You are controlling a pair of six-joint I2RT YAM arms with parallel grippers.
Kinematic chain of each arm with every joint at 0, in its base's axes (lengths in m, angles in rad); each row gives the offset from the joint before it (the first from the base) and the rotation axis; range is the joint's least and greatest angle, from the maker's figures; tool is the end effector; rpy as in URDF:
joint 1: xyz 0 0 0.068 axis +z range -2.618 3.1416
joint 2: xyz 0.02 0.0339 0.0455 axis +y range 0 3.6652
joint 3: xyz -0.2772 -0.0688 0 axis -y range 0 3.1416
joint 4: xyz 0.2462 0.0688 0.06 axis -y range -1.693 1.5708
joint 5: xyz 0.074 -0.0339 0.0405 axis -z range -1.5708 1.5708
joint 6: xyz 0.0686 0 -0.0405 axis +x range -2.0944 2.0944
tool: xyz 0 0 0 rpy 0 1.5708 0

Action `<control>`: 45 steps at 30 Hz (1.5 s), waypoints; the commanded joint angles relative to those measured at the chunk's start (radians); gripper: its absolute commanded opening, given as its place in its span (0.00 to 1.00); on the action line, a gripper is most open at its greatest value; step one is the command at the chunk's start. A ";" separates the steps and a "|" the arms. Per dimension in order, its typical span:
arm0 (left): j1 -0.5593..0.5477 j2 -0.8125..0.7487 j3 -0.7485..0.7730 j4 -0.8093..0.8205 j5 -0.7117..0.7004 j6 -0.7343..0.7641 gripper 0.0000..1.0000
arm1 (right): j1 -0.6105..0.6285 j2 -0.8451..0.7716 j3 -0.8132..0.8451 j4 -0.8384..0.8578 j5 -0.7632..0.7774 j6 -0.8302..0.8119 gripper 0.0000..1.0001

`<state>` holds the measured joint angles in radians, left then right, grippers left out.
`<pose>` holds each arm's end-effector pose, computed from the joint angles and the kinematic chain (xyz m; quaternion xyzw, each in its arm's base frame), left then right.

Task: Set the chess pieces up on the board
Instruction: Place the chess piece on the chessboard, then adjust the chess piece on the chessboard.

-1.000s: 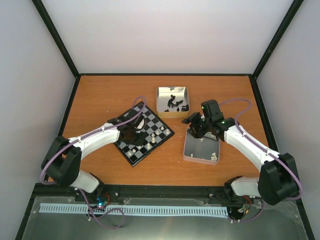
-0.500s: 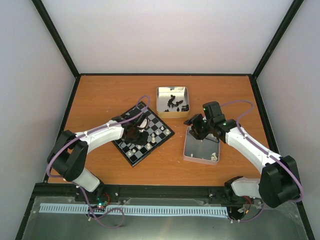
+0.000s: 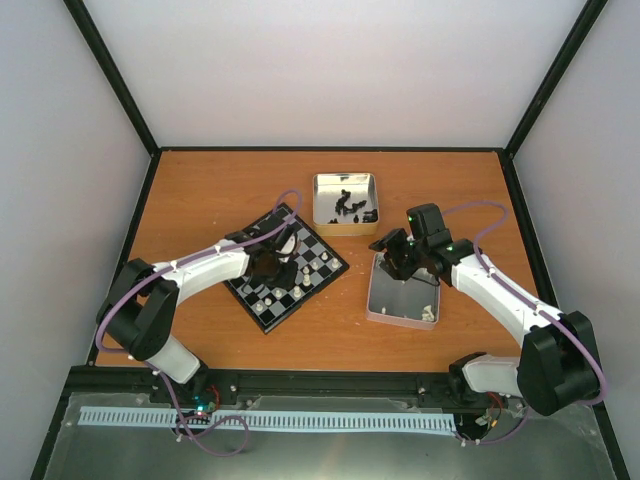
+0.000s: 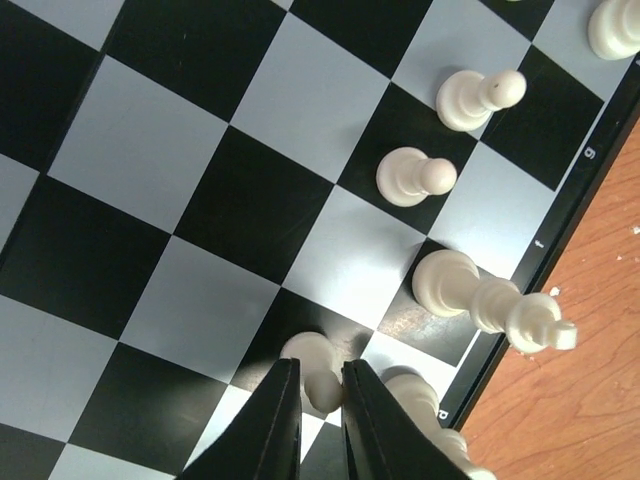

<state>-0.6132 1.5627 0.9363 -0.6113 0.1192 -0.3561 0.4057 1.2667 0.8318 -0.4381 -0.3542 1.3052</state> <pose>0.2397 -0.1787 0.1607 0.1360 0.9750 -0.1291 0.1191 0.2428 0.1302 0.2227 0.3479 0.8592 0.3626 0.0957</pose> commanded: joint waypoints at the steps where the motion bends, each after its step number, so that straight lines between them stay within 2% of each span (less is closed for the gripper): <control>1: 0.003 0.008 0.038 0.013 -0.005 0.008 0.15 | -0.011 -0.017 -0.011 -0.015 0.011 -0.007 0.55; 6: 0.003 -0.008 0.054 -0.003 -0.003 0.012 0.29 | -0.020 -0.022 -0.003 -0.033 0.015 -0.028 0.55; 9: 0.003 -0.026 0.081 -0.017 -0.006 0.014 0.31 | -0.029 -0.028 0.012 -0.077 0.046 -0.079 0.55; 15: 0.003 -0.063 0.105 -0.015 -0.054 -0.007 0.31 | -0.032 0.003 0.090 -0.258 0.217 -0.332 0.55; 20: 0.004 -0.031 0.096 -0.008 -0.016 -0.007 0.35 | -0.032 0.017 0.124 -0.350 0.343 -0.482 0.54; 29: 0.004 0.021 0.074 -0.025 -0.026 -0.001 0.36 | -0.031 0.019 0.130 -0.373 0.405 -0.532 0.53; 36: 0.004 0.032 0.048 -0.012 -0.042 0.003 0.29 | -0.031 0.035 0.111 -0.351 0.373 -0.519 0.52; 45: 0.003 0.050 0.032 0.004 0.005 0.014 0.34 | -0.032 0.040 0.109 -0.344 0.374 -0.516 0.52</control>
<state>-0.6125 1.6020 0.9688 -0.6231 0.1028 -0.3534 0.3809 1.2976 0.9398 -0.7918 0.0059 0.7929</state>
